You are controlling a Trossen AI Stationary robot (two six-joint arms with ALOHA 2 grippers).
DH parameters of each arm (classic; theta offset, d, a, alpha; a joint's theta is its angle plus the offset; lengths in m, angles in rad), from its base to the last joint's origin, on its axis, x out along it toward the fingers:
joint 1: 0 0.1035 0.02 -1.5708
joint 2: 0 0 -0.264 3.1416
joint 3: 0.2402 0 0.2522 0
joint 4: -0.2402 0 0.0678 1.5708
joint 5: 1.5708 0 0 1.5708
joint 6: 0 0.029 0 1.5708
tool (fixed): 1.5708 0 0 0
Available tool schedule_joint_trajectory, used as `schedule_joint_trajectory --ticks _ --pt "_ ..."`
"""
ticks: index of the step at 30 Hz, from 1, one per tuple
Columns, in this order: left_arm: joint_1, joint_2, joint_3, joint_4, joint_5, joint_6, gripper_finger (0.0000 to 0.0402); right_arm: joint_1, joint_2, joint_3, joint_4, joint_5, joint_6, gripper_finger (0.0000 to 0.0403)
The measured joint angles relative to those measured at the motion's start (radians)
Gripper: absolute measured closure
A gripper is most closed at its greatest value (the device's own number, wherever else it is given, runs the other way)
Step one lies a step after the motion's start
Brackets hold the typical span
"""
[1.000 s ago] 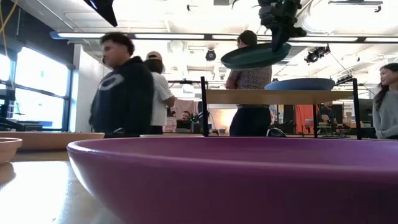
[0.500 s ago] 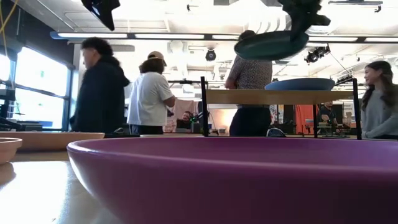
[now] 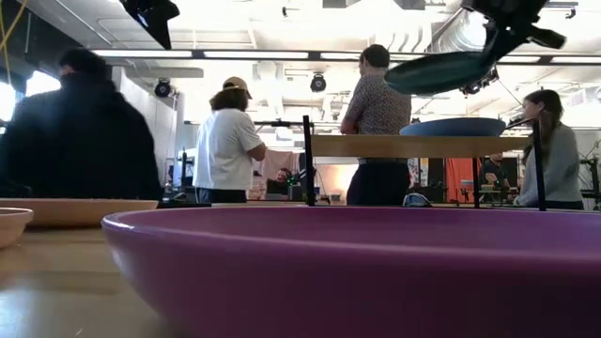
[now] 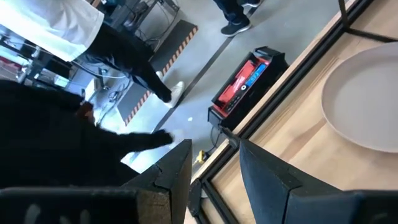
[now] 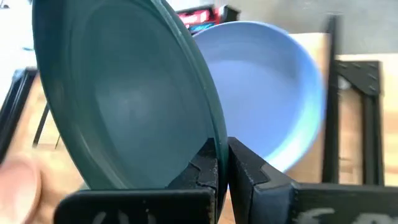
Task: Place and stack plates onto a shelf
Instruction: Stack the green plate on top of the blue plate on the shelf
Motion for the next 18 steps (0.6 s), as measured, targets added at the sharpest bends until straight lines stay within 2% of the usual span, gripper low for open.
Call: schedule_joint_trajectory --ticks 7,12,18 --pt "0.025 0.000 0.000 0.053 0.001 0.059 0.0280 -0.050 -0.079 -0.105 0.025 0.082 0.223 0.0403" --pt "0.031 0.000 0.000 0.078 0.013 0.059 0.0280 -0.051 -0.101 -0.184 0.122 0.087 0.377 0.0403" --pt "0.031 0.000 0.000 0.077 0.053 0.060 0.0280 -0.051 -0.097 -0.271 0.145 0.098 0.512 0.0403"
